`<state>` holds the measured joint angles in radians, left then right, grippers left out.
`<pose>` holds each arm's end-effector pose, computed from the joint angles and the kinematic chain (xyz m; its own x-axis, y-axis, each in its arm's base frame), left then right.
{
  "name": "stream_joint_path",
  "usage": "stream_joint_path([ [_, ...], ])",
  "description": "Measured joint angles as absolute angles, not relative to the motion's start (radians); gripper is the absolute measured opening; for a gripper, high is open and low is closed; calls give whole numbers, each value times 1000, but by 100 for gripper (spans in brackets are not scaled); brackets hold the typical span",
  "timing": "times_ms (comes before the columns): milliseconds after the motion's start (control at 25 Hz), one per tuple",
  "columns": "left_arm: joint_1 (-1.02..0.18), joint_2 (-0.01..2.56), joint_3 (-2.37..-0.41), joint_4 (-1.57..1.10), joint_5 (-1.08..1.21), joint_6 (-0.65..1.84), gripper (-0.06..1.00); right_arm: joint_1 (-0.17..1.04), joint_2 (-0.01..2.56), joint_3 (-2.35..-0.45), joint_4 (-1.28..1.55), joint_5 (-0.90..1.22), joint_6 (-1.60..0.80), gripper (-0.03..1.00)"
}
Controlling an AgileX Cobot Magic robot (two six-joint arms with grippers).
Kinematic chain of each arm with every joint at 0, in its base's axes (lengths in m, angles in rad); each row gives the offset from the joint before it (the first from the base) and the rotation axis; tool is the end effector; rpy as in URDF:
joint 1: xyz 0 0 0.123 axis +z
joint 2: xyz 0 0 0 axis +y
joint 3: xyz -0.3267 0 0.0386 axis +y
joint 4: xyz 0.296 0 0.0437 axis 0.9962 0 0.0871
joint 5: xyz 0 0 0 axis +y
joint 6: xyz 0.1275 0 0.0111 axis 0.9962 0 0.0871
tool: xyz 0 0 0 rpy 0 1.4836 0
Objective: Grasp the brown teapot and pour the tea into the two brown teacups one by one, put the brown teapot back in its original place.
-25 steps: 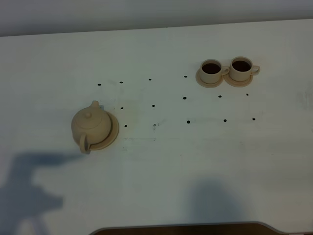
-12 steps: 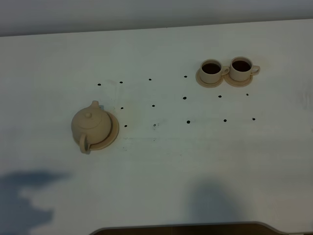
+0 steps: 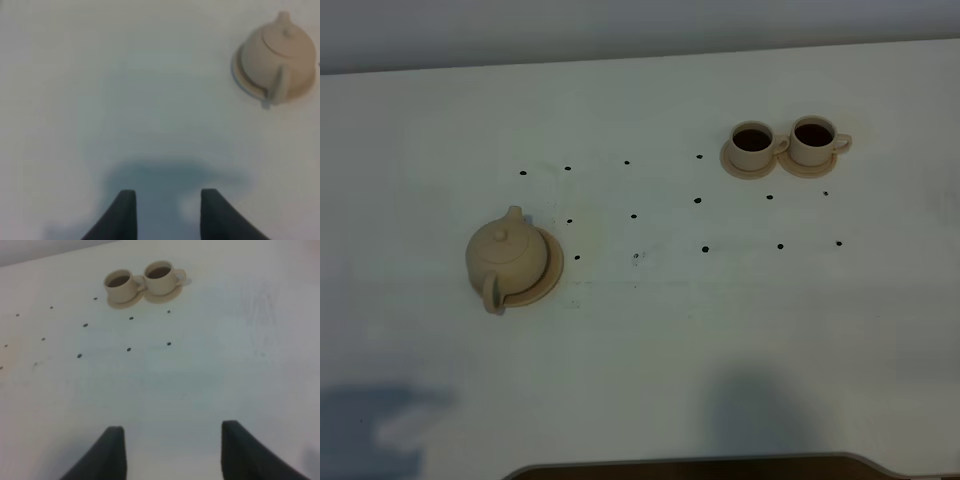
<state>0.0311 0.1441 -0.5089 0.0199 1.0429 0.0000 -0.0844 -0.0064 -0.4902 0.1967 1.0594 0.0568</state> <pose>0.0493 0.0037 0.2832 -0.5572 -0.0073 -0.8303 -0.0398 0.9990 0.0179 0.0268 0.0196 0.2821 -0.4540 0.1901 -0.8705 0.0011 0.9771 0.2128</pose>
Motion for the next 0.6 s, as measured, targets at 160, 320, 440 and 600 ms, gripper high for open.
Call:
stream_joint_path([
  [160,59,91,-508,16,1043,5,34,-84,-6,-490,197,1059,57,45],
  [320,78,19,-507,16,1044,5,34,-84,-6,-490,197,1059,57,45],
  [440,83,-5,-507,16,1045,8,34,-84,-6,-490,197,1059,57,45],
  [600,84,-7,-507,16,1045,10,34,-84,-6,-490,197,1059,57,45],
])
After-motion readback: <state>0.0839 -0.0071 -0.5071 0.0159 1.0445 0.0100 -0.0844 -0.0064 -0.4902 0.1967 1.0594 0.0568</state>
